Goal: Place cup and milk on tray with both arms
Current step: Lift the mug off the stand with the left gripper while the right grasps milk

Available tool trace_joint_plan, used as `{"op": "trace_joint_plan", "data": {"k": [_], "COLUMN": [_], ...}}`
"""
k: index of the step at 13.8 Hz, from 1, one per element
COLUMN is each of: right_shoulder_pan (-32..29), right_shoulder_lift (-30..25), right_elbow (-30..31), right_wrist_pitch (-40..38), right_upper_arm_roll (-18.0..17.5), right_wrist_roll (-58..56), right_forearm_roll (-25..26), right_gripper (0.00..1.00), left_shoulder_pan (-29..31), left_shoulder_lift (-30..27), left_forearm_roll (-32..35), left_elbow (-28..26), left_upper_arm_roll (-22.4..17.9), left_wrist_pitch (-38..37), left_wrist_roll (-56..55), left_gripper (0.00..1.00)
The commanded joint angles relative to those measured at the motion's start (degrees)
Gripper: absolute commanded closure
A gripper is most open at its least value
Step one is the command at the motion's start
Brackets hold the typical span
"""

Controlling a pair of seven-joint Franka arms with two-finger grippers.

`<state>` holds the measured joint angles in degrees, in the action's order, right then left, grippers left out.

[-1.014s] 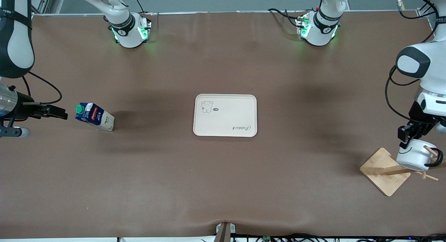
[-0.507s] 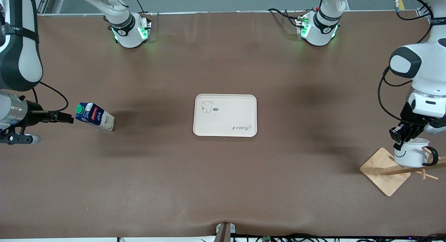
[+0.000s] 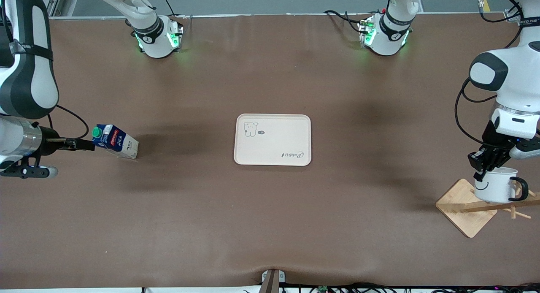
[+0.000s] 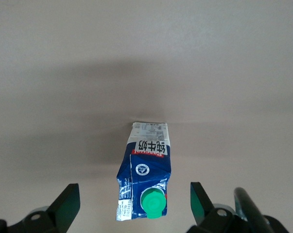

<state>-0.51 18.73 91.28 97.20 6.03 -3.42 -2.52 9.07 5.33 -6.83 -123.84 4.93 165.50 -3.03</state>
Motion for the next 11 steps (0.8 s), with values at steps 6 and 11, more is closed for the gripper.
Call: {"op": "trace_joint_plan", "data": {"k": [6, 11], "right_shoulder_pan": [-0.45, -0.90], "right_shoulder_lift": [-0.79, -1.06], "right_elbow": [8.54, 13.30], "right_wrist_pitch": [6.22, 8.88], "right_upper_arm_roll": [0.30, 0.47], "right_wrist_roll": [1.40, 1.49], "right_forearm_roll": [-1.44, -1.35], "right_gripper": [0.00, 0.00], "left_shoulder_pan": [0.07, -0.28], "left_shoulder_lift": [-3.14, -1.56], "left_forearm_roll": [-0.38, -0.38], "left_elbow": [3.85, 8.26], "left_upper_arm_roll": [6.58, 12.63], "left_wrist_pitch": [-14.56, -26.09], "left_wrist_roll": [-3.04, -13.74], "left_gripper": [1.00, 1.00]}}
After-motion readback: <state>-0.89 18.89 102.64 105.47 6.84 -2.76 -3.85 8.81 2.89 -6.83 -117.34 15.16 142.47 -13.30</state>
